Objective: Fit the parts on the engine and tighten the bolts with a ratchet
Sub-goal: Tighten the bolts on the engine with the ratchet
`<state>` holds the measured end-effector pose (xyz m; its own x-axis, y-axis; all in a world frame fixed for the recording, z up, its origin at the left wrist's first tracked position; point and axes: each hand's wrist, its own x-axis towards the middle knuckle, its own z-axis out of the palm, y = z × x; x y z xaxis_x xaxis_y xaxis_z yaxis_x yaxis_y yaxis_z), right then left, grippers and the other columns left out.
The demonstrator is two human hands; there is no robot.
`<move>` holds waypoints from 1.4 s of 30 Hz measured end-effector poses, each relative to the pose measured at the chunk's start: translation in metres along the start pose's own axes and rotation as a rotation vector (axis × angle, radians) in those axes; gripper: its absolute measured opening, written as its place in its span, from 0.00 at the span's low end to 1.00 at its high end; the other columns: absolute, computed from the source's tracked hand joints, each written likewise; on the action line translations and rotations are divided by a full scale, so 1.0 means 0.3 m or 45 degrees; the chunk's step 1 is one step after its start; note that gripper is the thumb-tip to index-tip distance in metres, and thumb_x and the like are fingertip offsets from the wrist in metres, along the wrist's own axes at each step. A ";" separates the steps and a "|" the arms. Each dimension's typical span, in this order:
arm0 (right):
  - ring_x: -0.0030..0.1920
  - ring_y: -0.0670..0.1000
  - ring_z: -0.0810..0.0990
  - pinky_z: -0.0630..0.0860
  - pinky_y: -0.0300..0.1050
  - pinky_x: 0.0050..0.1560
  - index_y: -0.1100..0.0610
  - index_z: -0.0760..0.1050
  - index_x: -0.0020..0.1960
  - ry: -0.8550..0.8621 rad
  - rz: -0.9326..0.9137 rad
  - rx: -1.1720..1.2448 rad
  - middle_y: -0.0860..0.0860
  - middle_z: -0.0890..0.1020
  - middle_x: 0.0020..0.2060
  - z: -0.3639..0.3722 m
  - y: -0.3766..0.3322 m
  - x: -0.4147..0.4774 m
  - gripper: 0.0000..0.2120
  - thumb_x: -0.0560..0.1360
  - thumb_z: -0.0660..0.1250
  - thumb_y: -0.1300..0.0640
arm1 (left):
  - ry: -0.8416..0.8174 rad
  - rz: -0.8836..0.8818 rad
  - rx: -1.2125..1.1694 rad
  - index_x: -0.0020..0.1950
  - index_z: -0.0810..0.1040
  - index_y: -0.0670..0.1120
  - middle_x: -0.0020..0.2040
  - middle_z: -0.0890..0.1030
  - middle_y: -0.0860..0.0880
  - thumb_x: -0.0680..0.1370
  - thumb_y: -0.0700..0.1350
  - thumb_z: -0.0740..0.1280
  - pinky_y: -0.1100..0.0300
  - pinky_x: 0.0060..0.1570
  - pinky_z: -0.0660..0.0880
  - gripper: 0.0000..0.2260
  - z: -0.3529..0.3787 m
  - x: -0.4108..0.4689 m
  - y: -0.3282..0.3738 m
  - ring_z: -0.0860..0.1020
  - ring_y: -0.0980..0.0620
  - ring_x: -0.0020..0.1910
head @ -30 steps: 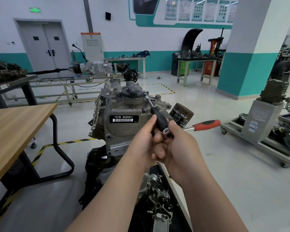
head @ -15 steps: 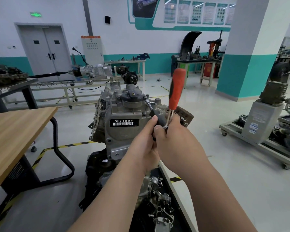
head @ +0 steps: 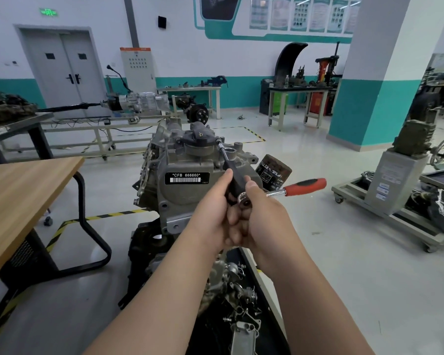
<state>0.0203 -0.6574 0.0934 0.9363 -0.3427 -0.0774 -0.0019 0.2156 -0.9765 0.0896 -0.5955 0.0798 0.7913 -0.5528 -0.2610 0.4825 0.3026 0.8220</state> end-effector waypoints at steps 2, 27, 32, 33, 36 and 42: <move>0.20 0.52 0.72 0.73 0.48 0.35 0.58 0.75 0.37 0.028 0.003 -0.233 0.52 0.77 0.24 -0.015 0.000 -0.002 0.26 0.80 0.53 0.40 | -0.007 0.037 -0.076 0.35 0.83 0.49 0.19 0.71 0.50 0.74 0.64 0.65 0.68 0.18 0.66 0.20 0.013 -0.006 0.003 0.68 0.53 0.14; 0.35 0.52 0.70 0.64 0.47 0.33 0.46 0.70 0.59 0.414 -0.761 -1.422 0.46 0.76 0.36 -0.032 -0.048 -0.048 0.11 0.80 0.58 0.44 | 0.052 0.112 -0.201 0.53 0.80 0.46 0.40 0.82 0.48 0.78 0.55 0.65 0.61 0.37 0.77 0.14 0.079 -0.026 0.033 0.80 0.53 0.39; 0.38 0.53 0.72 0.65 0.47 0.35 0.45 0.70 0.62 0.388 -0.800 -1.417 0.48 0.78 0.39 -0.021 -0.045 -0.055 0.12 0.80 0.57 0.46 | 0.084 0.128 -0.113 0.43 0.78 0.47 0.32 0.80 0.51 0.79 0.56 0.65 0.63 0.29 0.75 0.13 0.067 -0.016 0.037 0.80 0.55 0.32; 0.39 0.54 0.74 0.68 0.47 0.36 0.46 0.70 0.61 0.384 -0.789 -1.372 0.48 0.78 0.38 -0.019 -0.044 -0.055 0.11 0.80 0.57 0.46 | 0.062 0.136 -0.089 0.45 0.79 0.48 0.36 0.81 0.51 0.79 0.56 0.65 0.63 0.33 0.75 0.12 0.060 -0.015 0.037 0.80 0.54 0.35; 0.40 0.54 0.76 0.70 0.48 0.37 0.49 0.71 0.60 0.432 -0.691 -1.234 0.49 0.81 0.40 -0.005 -0.033 -0.047 0.13 0.81 0.56 0.45 | 0.033 0.179 -0.040 0.50 0.78 0.47 0.42 0.76 0.50 0.80 0.56 0.62 0.63 0.44 0.71 0.13 0.034 -0.019 0.030 0.74 0.52 0.41; 0.40 0.55 0.83 0.78 0.50 0.41 0.55 0.73 0.48 0.417 -0.399 -0.435 0.54 0.84 0.38 0.038 -0.020 -0.023 0.16 0.81 0.55 0.44 | -0.099 0.168 -0.036 0.39 0.72 0.47 0.20 0.63 0.54 0.78 0.58 0.62 0.68 0.21 0.59 0.16 0.002 -0.008 0.024 0.61 0.58 0.18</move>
<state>0.0180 -0.6457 0.1020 0.7529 -0.6199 0.2212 0.0938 -0.2316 -0.9683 0.0909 -0.5926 0.0866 0.8176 -0.5650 -0.1109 0.3874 0.3974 0.8319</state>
